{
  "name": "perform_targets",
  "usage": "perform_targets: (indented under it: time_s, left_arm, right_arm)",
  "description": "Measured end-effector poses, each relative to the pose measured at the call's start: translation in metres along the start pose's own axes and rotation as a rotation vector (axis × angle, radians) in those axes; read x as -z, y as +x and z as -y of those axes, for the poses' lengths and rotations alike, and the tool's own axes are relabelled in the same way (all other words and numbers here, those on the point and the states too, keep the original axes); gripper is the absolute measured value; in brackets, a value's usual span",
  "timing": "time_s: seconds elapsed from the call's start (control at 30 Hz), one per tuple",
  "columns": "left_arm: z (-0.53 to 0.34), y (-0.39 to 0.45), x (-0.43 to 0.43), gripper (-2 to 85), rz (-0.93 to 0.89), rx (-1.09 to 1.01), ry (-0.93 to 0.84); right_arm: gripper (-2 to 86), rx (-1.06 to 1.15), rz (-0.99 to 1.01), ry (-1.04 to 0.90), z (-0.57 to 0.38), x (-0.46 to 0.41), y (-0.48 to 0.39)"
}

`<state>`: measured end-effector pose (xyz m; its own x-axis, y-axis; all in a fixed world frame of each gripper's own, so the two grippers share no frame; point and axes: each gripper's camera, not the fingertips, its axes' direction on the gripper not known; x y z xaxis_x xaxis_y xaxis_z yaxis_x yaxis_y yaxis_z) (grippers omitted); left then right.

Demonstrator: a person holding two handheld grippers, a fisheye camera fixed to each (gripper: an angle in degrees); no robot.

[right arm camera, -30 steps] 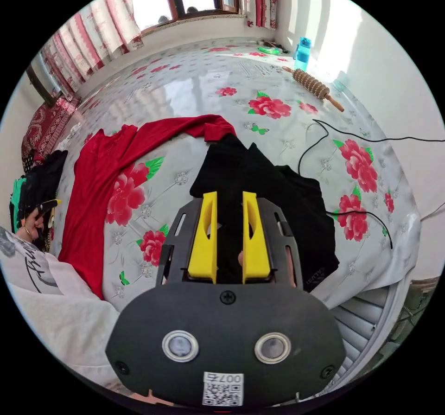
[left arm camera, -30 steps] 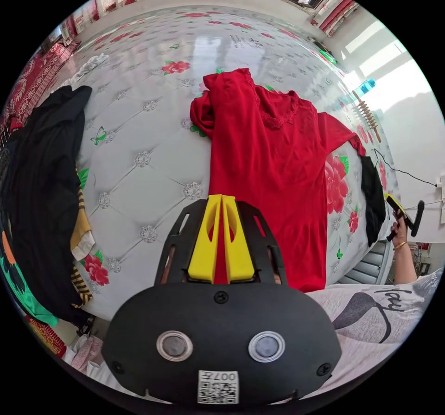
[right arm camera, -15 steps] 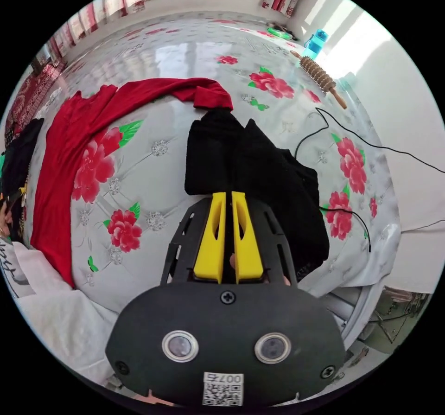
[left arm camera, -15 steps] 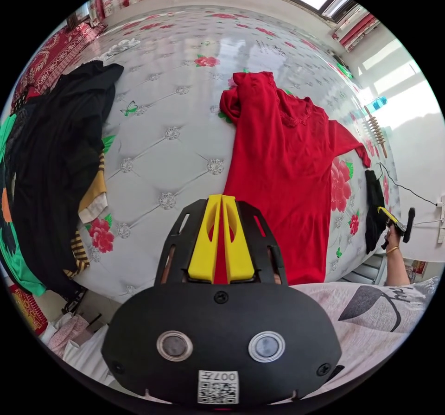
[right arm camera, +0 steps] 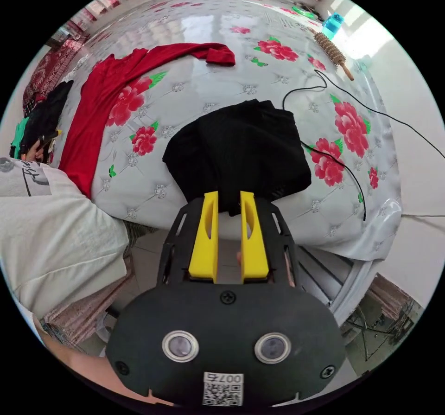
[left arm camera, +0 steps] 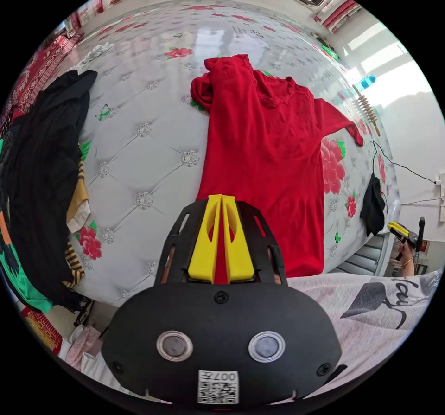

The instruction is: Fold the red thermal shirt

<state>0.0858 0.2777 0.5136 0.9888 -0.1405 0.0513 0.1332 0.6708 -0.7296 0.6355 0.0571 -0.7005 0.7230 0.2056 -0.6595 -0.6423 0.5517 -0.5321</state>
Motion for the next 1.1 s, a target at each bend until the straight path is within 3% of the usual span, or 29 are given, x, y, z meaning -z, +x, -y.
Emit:
perform_targets:
  time_s: [0.07, 0.13, 0.33, 0.43, 0.57, 0.7, 0.83, 0.97, 1.1]
  left_arm:
    - [0.0, -0.003, -0.002, -1.0, -0.003, 0.008, -0.002]
    - [0.002, -0.01, -0.012, -1.0, -0.023, 0.049, -0.026]
    - [0.011, -0.018, -0.009, -1.0, -0.026, 0.076, -0.015]
    - [0.014, -0.025, -0.002, -1.0, 0.008, 0.061, 0.002]
    - [0.019, -0.042, -0.011, -1.0, -0.005, 0.109, -0.008]
    - [0.037, -0.06, -0.016, -0.9, -0.021, 0.16, 0.003]
    - [0.071, -0.072, -0.003, -0.6, 0.01, 0.13, 0.058]
    - [0.109, -0.084, 0.0, 1.4, 0.011, 0.11, 0.081]
    - [0.164, -0.083, -0.007, 5.5, 0.052, 0.046, 0.08]
  right_arm:
    - [5.0, -0.06, 0.035, 0.162, 0.006, 0.01, 0.002]
    - [5.1, -0.053, 0.107, 0.196, 0.024, -0.009, -0.007]
    - [4.9, -0.056, 0.016, -0.004, 0.089, -0.12, -0.038]
    - [4.2, -0.108, 0.07, 0.022, 0.074, -0.117, -0.008]
    - [3.8, -0.181, -0.117, -0.122, 0.045, -0.123, 0.042]
    - [3.9, -0.253, -0.106, -0.191, 0.032, -0.111, 0.072]
    - [3.6, -0.166, -0.092, -0.026, 0.036, -0.055, 0.046]
    - [3.8, -0.126, -0.016, 0.289, 0.082, -0.016, 0.014]
    - [4.9, -0.061, 0.044, 0.331, 0.179, -0.041, -0.013]
